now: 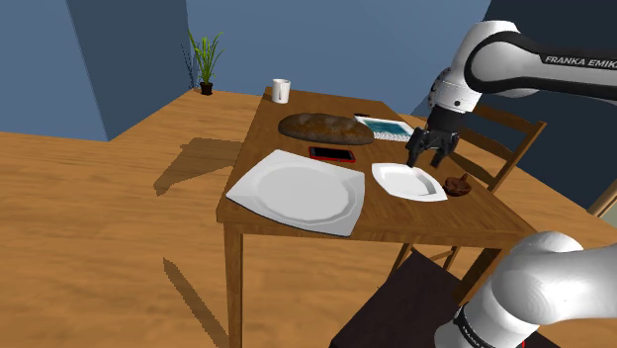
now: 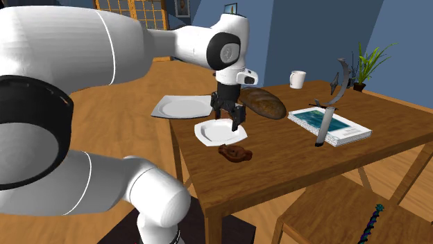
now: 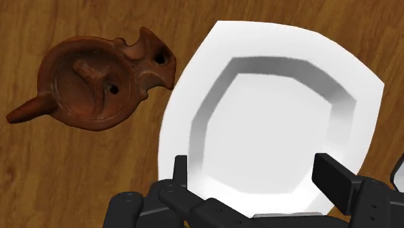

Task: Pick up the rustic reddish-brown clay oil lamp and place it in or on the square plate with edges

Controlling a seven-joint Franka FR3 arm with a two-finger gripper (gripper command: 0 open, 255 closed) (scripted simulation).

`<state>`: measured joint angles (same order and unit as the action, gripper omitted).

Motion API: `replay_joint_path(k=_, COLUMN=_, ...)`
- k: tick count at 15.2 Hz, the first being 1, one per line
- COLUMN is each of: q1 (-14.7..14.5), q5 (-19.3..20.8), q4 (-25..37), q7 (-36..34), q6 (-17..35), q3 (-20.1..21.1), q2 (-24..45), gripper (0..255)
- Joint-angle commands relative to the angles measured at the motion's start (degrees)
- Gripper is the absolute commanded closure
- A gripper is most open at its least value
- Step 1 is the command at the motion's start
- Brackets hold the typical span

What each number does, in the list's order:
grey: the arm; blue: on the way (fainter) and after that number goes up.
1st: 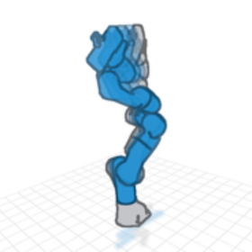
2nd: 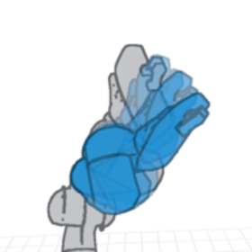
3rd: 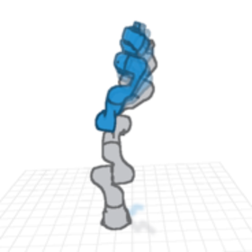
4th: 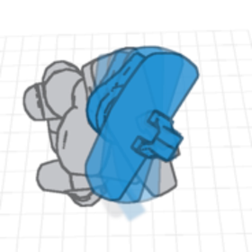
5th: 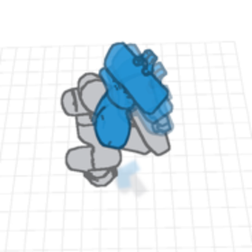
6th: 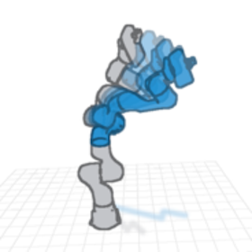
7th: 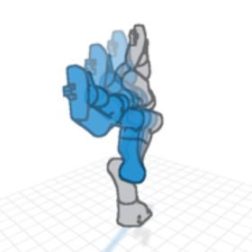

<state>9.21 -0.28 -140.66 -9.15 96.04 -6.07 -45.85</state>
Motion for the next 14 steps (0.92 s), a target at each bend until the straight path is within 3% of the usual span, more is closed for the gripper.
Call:
replay_joint_path(k=1, q1=2.67, q5=1.64, q4=-0.38, q7=-2.85, q6=-1.11, q3=-0.2, q2=-1.04, gripper=0)
replay_joint_path(k=8, q1=12.48, q5=7.98, q4=-1.51, q7=-10.78, q6=-5.67, q3=-1.94, q2=-5.25, gripper=0)
replay_joint_path(k=14, q1=12.9, q5=8.54, q4=-5.84, q7=-11.0, q6=-2.33, q3=-2.41, q2=-6.23, gripper=0)
